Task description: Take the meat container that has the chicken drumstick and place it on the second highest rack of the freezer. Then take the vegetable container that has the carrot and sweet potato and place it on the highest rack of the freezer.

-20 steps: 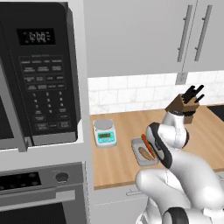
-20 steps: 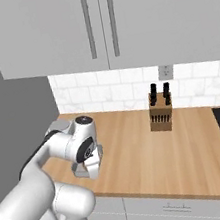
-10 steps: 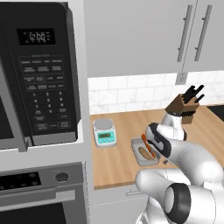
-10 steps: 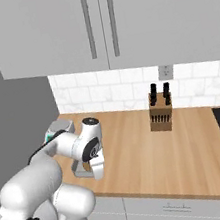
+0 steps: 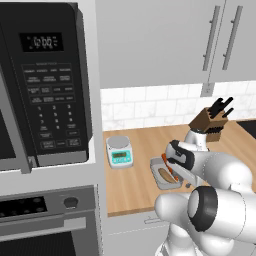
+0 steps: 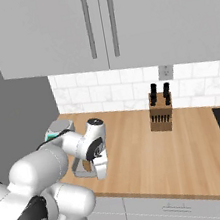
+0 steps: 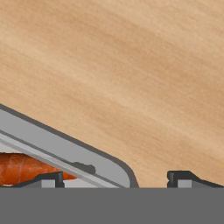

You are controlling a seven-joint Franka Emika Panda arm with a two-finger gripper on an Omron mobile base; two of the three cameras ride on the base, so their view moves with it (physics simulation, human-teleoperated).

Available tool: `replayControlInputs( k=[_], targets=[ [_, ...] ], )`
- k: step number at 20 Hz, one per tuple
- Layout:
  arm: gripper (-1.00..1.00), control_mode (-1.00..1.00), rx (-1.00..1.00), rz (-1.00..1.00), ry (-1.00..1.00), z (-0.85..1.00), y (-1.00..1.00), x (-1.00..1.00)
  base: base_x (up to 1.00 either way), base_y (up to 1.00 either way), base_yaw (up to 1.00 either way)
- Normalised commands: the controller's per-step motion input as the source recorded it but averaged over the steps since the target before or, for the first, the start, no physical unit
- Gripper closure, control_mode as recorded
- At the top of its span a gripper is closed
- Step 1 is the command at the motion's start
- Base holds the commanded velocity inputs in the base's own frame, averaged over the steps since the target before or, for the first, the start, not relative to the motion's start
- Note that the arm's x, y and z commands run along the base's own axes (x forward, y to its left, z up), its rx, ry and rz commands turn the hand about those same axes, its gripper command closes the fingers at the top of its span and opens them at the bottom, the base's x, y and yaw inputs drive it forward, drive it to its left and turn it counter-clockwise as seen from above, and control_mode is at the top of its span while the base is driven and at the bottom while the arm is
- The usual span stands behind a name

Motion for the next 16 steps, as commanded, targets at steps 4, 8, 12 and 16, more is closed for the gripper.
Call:
replayControlInputs(
  k=[4, 8, 12, 16],
  targets=[
    [-1.00, -1.00, 0.00, 0.01, 0.00, -0.17, -0.01, -0.02, 0.00, 0.00, 0.00],
    [-1.00, -1.00, 0.00, 0.03, 0.01, -0.22, 0.00, -0.13, 0.00, 0.00, 0.00],
    [-1.00, -1.00, 0.00, 0.02, 0.00, -0.19, 0.00, -0.17, 0.00, 0.00, 0.00],
    [-1.00, -1.00, 0.00, 0.00, 0.00, -0.01, 0.00, 0.00, 0.00, 0.00, 0.00]
  ],
)
